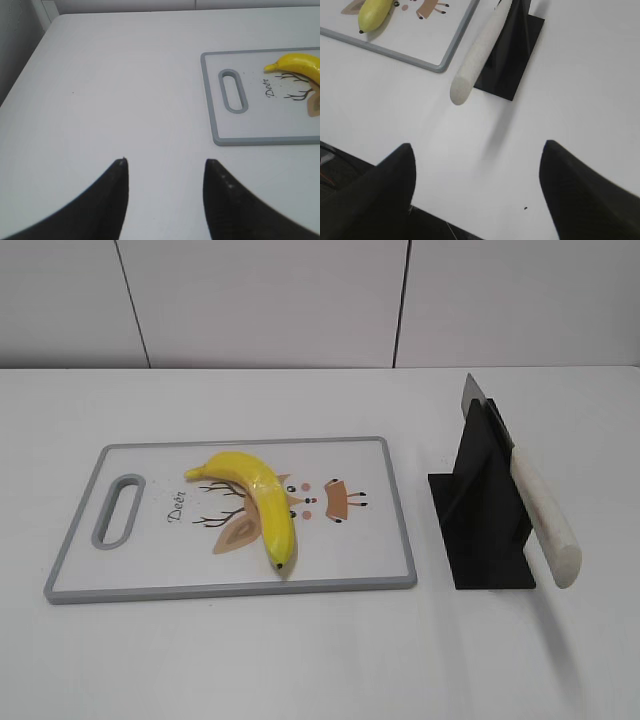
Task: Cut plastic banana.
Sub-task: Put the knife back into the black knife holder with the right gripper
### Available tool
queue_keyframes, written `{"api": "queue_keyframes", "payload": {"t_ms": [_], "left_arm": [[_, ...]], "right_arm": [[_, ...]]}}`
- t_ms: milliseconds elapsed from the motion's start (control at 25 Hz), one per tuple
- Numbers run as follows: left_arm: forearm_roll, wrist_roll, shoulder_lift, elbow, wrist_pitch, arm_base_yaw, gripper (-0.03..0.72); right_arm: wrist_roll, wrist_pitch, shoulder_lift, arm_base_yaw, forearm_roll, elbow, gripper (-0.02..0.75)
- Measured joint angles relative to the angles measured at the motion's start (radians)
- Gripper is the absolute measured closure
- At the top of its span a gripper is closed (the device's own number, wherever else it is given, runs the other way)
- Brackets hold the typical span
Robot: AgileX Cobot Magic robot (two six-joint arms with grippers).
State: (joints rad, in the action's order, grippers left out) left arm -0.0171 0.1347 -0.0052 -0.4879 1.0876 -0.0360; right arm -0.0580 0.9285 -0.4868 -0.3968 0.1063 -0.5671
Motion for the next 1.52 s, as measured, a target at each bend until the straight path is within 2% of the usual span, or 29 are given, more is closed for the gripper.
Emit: {"api": "queue_keyframes", "payload": {"t_ms": [200,520,720,800,1160,1520], "left_arm": [[0.000,0.000,0.000,0.000,0.000,0.000,0.236],[0.000,0.000,0.000,0.000,0.000,0.000,0.236],[0.000,0.000,0.000,0.000,-0.001,0.000,0.236],[0.000,0.000,0.000,0.000,-0.002,0.001,0.236],[0.000,0.000,0.000,0.000,-0.001,0.001,0.244],[0.000,0.000,0.000,0.000,-0.001,0.001,0.256]], "right_arm": [[-0.035,0.076,0.206,0.000,-0.011,0.043,0.148],[-0.040,0.100,0.461,0.000,-0.014,0.058,0.150],[-0.041,0.105,0.492,0.014,-0.003,0.058,0.153],[-0.041,0.105,0.492,0.045,0.012,0.058,0.152],[-0.042,0.106,0.492,0.292,0.049,0.059,0.153],[-0.042,0.106,0.492,0.316,0.056,0.060,0.154]]}}
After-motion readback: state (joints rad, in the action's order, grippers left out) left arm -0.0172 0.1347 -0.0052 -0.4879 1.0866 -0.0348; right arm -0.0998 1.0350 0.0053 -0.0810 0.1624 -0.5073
